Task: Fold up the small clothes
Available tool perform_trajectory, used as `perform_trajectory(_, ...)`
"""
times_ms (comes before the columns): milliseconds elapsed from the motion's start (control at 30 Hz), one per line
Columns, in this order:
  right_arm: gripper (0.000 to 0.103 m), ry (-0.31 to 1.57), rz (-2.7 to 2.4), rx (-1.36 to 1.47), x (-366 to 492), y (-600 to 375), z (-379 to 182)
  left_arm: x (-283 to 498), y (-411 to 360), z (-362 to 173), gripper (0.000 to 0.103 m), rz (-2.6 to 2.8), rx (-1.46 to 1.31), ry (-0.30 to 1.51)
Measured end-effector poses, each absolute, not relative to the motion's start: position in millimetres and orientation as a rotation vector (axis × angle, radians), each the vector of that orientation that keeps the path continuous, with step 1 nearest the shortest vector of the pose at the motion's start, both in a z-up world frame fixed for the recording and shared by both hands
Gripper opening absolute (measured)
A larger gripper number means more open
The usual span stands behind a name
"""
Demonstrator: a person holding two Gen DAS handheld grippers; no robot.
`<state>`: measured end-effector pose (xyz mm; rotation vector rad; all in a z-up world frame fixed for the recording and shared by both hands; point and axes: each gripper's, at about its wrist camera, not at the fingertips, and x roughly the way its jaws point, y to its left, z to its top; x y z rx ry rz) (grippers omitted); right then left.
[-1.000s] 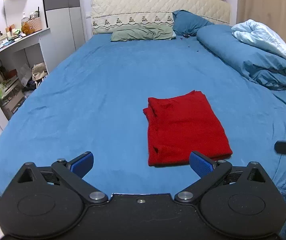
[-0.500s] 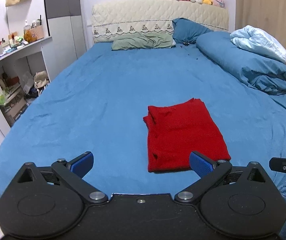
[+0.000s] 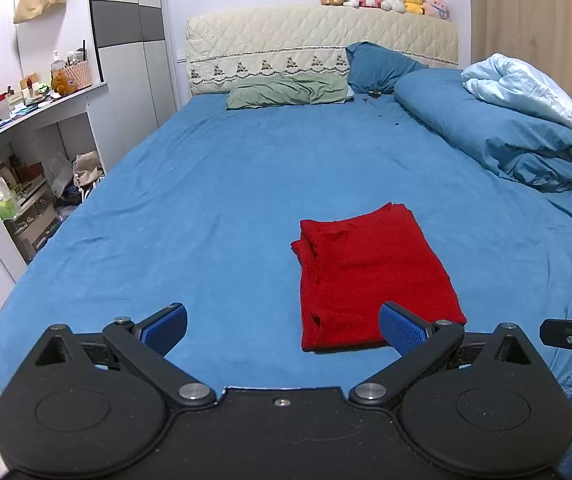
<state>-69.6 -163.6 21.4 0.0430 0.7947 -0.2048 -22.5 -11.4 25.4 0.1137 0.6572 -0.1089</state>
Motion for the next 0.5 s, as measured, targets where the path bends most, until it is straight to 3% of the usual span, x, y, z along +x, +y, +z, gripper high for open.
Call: perform_trajectory(500, 0.103, 0.800, -0.206, 0.047, -70.9, -163.9, 20.3, -21.6, -8.5, 25.7, 0.103, -0.110, 0.113, 0.657)
